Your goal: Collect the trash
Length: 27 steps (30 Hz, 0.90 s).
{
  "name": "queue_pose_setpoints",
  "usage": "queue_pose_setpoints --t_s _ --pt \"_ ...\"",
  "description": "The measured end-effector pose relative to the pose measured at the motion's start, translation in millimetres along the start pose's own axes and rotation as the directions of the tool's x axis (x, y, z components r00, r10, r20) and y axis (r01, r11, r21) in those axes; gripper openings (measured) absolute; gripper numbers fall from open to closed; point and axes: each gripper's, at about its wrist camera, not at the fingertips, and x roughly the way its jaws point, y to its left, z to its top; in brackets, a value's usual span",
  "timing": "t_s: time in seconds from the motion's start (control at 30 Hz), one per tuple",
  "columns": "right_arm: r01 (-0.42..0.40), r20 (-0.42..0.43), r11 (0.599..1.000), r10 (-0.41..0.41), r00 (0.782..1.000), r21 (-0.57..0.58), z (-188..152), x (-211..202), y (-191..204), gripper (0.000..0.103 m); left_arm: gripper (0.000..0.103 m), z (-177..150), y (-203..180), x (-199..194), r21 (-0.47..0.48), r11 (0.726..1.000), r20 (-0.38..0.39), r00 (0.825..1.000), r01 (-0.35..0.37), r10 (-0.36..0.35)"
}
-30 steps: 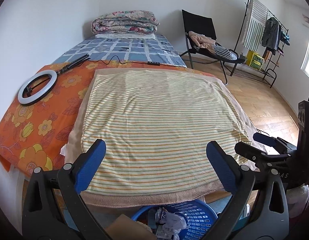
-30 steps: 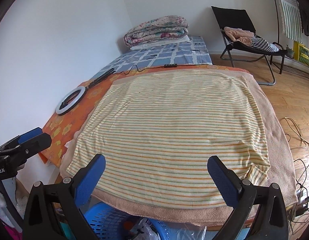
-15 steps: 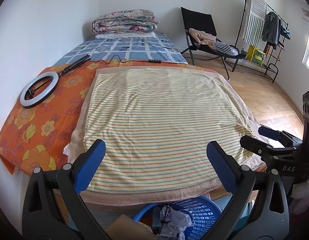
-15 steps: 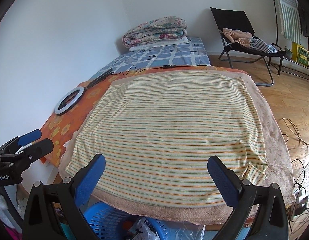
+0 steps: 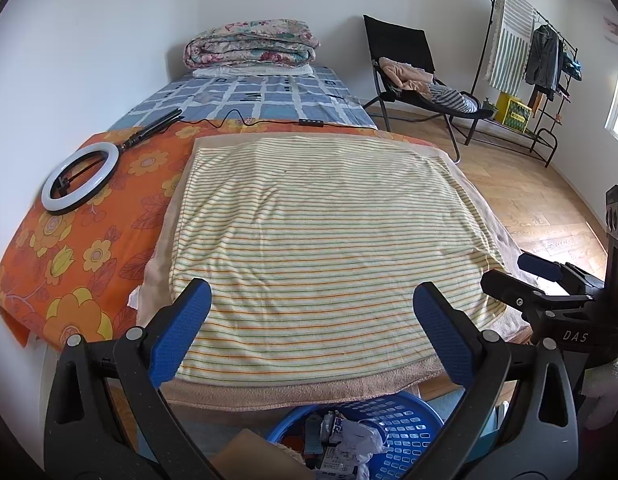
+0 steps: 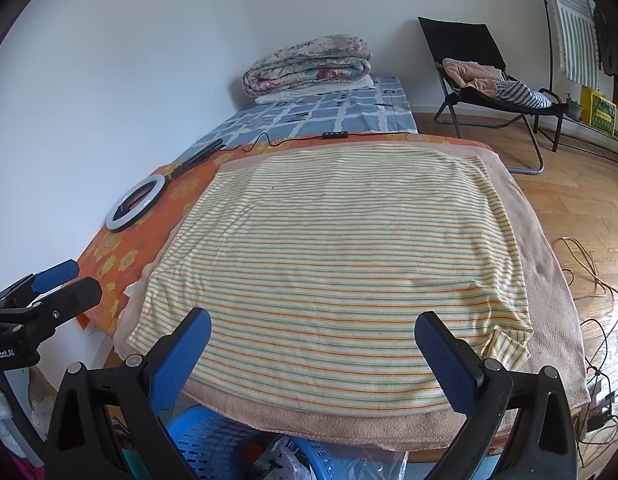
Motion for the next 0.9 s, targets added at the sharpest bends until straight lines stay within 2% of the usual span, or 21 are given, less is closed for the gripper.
queue_pose_setpoints --t_s 0.9 --pt "0.001 -0.01 1.0 -0.001 1.0 -0.024 -3.8 0.7 2.6 0.103 0.102 -2.8 0.0 -0.9 0.001 1.0 -0.002 1.0 -0.006 0.006"
